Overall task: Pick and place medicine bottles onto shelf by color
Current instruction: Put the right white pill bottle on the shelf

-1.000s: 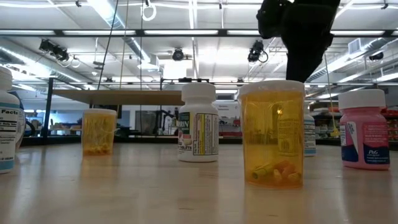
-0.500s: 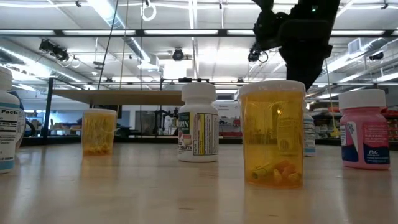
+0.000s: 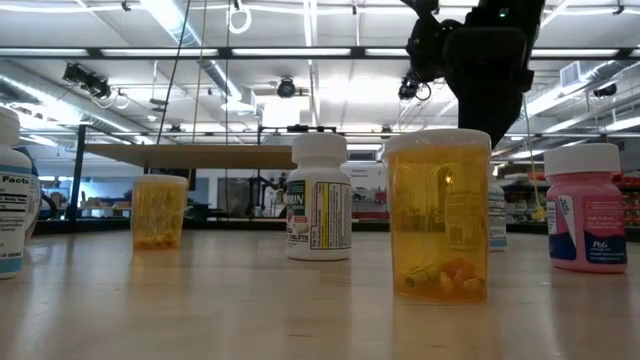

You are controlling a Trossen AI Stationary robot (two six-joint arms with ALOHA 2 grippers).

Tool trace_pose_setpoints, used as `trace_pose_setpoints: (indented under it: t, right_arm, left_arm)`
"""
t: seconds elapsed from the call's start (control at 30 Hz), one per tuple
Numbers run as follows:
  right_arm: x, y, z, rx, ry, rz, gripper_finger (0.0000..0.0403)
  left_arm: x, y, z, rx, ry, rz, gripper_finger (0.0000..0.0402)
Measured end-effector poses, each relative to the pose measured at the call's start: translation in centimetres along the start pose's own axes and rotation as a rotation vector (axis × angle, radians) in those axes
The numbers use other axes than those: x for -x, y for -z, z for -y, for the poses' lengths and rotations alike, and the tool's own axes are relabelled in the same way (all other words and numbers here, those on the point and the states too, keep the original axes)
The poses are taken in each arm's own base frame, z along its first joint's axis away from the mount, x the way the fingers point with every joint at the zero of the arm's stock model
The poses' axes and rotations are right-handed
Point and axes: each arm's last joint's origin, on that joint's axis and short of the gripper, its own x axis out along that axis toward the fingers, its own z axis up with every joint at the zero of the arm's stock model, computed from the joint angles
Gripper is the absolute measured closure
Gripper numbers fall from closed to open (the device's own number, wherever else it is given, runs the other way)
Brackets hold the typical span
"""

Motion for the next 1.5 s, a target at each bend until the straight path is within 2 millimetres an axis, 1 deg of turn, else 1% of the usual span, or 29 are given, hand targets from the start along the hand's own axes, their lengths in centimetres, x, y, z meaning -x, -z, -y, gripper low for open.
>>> trace_pose_setpoints:
  t: [0.23,0.43,0.57,0.7,0.8,0.93,1.03,1.2,1.3,1.5]
  right_arm:
    - [-0.1,0.1,0.1,-0.001,0.013,-0.004,0.0123]
    - [0.1,0.2,-0.1,-0.040,0.000,-0.012,0.0121]
    - [0.7,0.0,-0.1,-0.075,0.009,-0.039,0.0115]
    - [1.8,-0.7,-0.2,-0.103,0.014,-0.017,0.0105]
    - [1.8,-0.7,-0.1,-0.118,0.024,-0.014,0.0096]
    - [1.8,-0.5,0.0,-0.092,0.041,-0.024,0.0087]
    - [1.7,-0.3,0.3,-0.035,0.069,-0.038,0.0086]
    - [1.7,-0.5,0.4,0.009,0.095,-0.010,0.0086]
    - [1.3,-0.6,0.6,-0.017,0.087,-0.003,0.0086]
    - [-0.7,0.5,0.9,-0.066,0.031,-0.083,0.0086]
  left_arm:
    - [0.0,0.0,0.0,0.001,0.000,0.000,0.0158]
    - [0.0,0.1,0.0,0.017,-0.002,-0.005,0.0159]
    - [0.0,0.1,-0.1,0.020,-0.004,-0.010,0.0157]
    - [0.0,0.1,-0.1,0.019,-0.004,-0.011,0.0155]
    - [0.0,0.1,0.0,0.019,-0.005,-0.011,0.0157]
    - [0.0,0.1,-0.1,0.019,-0.005,-0.011,0.0158]
    - [0.0,0.1,-0.1,0.018,-0.005,-0.012,0.0155]
    - [0.0,0.2,-0.1,0.014,-0.008,-0.018,0.0158]
    - [0.0,0.3,-0.1,0.013,-0.011,-0.027,0.0158]
    - [0.0,0.4,-0.1,0.029,-0.011,-0.035,0.0155]
